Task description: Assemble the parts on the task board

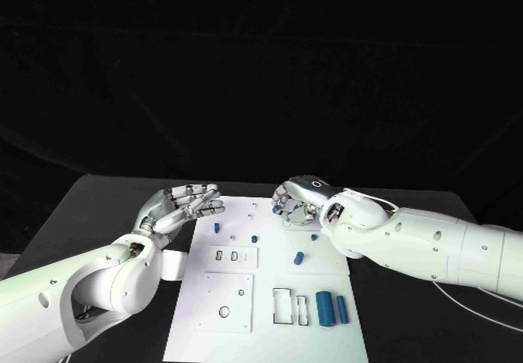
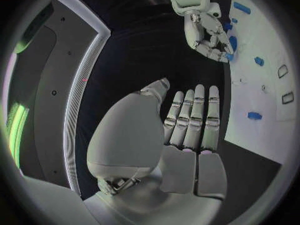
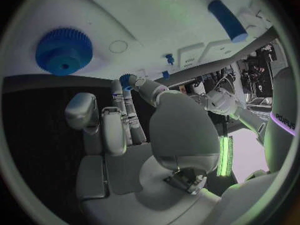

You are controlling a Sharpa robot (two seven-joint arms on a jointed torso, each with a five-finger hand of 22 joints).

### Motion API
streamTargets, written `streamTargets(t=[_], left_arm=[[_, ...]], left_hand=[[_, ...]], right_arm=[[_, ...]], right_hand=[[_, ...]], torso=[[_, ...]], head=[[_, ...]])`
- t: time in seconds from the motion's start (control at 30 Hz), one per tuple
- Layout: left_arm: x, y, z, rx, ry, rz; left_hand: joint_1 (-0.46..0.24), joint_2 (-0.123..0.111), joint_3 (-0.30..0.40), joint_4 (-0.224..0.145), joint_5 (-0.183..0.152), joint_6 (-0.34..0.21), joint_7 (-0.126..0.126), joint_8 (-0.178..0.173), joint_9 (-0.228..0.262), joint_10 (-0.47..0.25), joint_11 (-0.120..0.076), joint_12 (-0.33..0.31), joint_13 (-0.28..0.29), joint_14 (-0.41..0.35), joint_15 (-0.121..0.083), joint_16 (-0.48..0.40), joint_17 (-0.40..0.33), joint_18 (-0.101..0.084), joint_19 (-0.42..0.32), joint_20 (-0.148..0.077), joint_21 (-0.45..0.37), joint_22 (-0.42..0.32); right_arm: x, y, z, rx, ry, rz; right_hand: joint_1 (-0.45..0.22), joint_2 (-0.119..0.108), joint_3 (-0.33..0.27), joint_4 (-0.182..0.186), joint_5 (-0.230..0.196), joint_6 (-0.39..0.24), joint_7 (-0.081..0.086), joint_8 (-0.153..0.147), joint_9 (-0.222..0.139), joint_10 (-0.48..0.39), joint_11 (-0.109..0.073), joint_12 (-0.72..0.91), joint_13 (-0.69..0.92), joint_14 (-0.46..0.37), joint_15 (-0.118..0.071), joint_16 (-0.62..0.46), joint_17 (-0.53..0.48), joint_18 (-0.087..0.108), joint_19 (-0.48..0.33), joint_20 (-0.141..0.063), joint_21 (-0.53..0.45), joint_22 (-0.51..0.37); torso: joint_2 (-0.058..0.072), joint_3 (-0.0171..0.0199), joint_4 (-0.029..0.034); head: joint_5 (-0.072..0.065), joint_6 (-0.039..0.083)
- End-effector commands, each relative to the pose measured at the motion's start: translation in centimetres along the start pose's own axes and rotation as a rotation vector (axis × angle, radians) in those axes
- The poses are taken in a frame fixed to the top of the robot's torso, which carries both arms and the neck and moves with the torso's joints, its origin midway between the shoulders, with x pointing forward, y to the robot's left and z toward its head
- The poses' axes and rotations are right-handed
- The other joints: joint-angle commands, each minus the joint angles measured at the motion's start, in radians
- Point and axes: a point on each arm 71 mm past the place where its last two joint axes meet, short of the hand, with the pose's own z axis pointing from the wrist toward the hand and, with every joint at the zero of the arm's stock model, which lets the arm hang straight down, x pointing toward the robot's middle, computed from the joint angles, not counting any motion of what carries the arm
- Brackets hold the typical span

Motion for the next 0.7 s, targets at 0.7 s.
streamTargets(t=[0.7], left_arm=[[0.7,-0.1,0.1,0.005,0.035,-0.023]], left_hand=[[-0.003,-0.008,0.004,0.000,-0.003,-0.007,0.024,-0.004,-0.001,-0.006,0.004,-0.005,-0.002,-0.003,0.007,-0.003,0.001,0.014,0.005,-0.001,0.004,-0.001]], right_arm=[[0.6,1.4,3.8,0.039,-0.073,0.046]], right_hand=[[0.008,0.012,0.009,0.001,0.003,-0.016,0.008,0.005,0.039,-0.007,-0.001,-0.011,0.001,0.040,0.000,0.010,0.003,-0.010,-0.008,-0.005,0.003,0.000]], torso=[[0.007,0.0000,0.0022]], head=[[0.008,0.011]])
